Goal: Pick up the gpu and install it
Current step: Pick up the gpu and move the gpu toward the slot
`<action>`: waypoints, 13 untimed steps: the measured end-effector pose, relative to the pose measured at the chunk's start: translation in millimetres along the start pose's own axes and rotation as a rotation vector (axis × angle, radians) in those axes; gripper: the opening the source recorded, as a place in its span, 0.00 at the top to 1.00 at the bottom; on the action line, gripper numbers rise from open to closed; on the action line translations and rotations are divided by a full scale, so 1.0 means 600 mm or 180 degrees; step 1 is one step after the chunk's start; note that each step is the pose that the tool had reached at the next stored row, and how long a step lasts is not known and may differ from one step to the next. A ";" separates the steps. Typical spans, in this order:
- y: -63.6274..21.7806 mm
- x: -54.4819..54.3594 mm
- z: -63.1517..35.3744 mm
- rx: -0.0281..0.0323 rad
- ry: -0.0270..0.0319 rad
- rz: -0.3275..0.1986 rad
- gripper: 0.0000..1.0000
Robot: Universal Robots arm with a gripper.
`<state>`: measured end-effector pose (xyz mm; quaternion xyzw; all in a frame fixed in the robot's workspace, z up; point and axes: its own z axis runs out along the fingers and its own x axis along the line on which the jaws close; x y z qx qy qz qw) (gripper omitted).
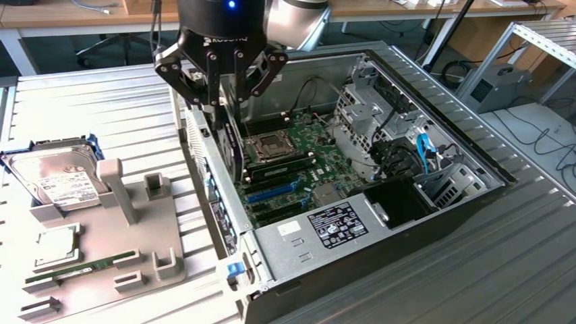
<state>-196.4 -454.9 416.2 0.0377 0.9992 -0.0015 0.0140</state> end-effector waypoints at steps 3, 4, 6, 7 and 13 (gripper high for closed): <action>0.000 -0.002 0.000 0.0001 0.0000 0.0000 0.74; 0.000 -0.004 0.001 0.0002 0.0000 0.0000 0.74; 0.000 -0.006 0.001 0.0003 0.0000 0.0000 0.74; 0.001 -0.007 0.001 0.0004 0.0000 0.0000 0.74; 0.001 -0.012 0.002 0.0007 0.0000 0.0000 0.74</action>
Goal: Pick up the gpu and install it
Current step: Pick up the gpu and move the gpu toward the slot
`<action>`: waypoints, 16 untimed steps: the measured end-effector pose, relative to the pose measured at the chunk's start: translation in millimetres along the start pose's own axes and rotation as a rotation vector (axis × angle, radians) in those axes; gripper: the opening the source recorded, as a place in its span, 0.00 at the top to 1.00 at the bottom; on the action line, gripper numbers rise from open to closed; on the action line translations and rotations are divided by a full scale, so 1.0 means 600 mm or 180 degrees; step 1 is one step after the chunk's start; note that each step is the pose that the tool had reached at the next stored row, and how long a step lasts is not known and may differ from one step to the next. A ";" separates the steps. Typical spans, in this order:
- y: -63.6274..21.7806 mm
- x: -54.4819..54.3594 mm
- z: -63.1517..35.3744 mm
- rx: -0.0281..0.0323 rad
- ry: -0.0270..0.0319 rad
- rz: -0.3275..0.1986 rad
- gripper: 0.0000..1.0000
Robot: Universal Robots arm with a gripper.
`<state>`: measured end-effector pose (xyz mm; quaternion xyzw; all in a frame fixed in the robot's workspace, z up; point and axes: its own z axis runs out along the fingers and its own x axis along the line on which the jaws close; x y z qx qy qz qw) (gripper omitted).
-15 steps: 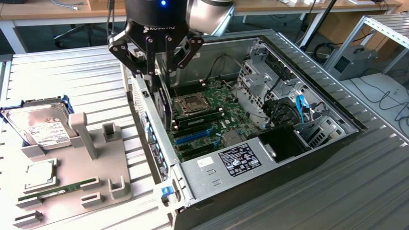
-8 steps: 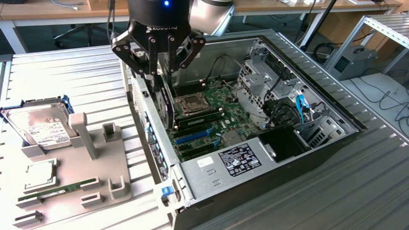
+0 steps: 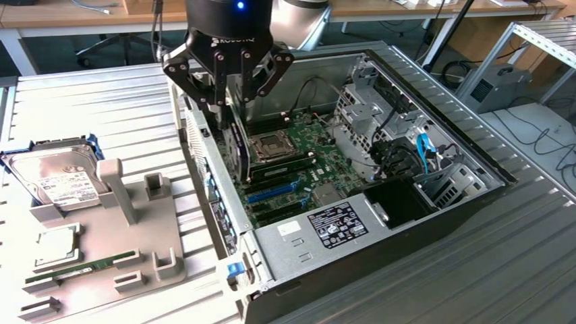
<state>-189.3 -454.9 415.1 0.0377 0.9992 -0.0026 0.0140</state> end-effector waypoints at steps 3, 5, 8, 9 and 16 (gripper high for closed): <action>0.000 -0.003 0.001 0.0002 0.0000 0.0000 0.74; 0.000 -0.004 0.001 0.0003 0.0000 0.0000 0.74; 0.000 -0.006 0.001 0.0005 0.0000 0.0000 0.74; 0.001 -0.007 0.001 0.0005 -0.0001 0.0000 0.74; 0.001 -0.012 0.002 0.0008 -0.0001 0.0000 0.74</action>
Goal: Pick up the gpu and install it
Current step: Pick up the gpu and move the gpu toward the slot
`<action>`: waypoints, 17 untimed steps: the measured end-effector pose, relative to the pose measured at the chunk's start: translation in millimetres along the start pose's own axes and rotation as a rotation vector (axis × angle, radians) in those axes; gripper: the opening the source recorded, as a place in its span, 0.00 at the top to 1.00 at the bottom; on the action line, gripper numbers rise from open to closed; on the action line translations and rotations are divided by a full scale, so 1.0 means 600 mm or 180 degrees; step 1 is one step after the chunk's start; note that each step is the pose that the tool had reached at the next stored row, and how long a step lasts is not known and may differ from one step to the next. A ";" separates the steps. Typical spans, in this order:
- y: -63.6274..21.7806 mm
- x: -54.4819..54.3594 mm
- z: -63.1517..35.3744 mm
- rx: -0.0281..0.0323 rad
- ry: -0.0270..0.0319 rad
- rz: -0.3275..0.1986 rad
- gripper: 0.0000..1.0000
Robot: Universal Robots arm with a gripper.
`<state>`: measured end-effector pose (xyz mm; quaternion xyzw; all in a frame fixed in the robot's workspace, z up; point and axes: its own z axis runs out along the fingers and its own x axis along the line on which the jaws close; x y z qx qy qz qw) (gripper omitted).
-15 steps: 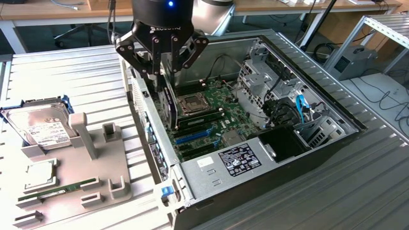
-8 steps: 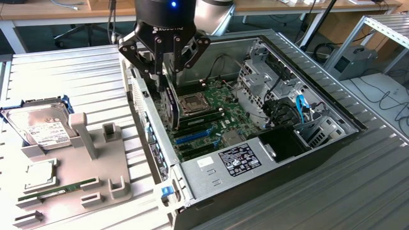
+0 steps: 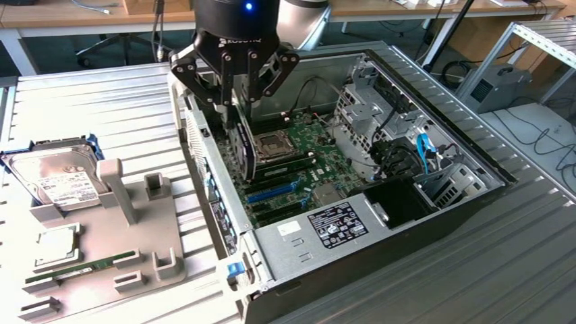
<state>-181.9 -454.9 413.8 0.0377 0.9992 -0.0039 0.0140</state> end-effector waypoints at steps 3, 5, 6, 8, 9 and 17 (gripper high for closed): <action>0.000 -0.003 0.001 0.0002 0.0000 0.0000 0.74; 0.000 -0.004 0.001 0.0003 0.0000 0.0000 0.74; 0.000 -0.005 0.001 0.0003 0.0000 0.0000 0.74; 0.000 -0.006 0.001 0.0004 0.0000 0.0000 0.74; 0.001 -0.007 0.001 0.0004 0.0000 0.0000 0.74; 0.001 -0.013 0.002 0.0007 -0.0001 0.0000 0.74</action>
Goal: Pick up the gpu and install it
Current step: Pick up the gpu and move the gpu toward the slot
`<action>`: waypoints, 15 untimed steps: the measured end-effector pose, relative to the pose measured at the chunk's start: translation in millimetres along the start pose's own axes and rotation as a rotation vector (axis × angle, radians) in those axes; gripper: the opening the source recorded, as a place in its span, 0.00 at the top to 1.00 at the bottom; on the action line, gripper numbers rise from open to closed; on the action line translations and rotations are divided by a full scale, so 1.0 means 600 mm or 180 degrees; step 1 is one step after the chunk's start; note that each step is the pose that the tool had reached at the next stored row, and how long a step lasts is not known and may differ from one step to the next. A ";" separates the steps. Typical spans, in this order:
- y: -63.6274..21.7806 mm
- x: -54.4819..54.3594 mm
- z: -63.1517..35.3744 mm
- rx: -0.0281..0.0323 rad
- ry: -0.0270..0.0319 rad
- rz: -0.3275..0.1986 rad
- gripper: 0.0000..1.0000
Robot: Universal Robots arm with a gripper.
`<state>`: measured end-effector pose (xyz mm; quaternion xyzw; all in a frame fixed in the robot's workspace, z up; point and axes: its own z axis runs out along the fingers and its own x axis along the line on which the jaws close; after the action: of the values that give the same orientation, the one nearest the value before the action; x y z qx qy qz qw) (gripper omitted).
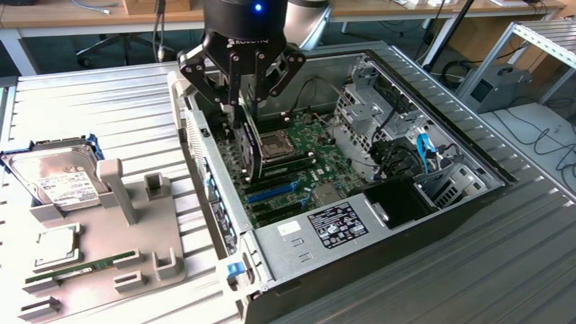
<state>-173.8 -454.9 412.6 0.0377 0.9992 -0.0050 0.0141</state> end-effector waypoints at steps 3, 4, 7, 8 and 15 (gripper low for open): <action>0.000 -0.002 0.000 0.0001 0.0000 0.0000 0.74; 0.000 -0.003 0.001 0.0002 0.0000 0.0000 0.74; 0.000 -0.005 0.001 0.0003 0.0000 0.0000 0.74; 0.000 -0.005 0.001 0.0004 0.0000 0.0000 0.74; 0.001 -0.010 0.002 0.0009 -0.0001 0.0000 0.74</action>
<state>-168.0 -454.9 411.3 0.0376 0.9992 -0.0065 0.0141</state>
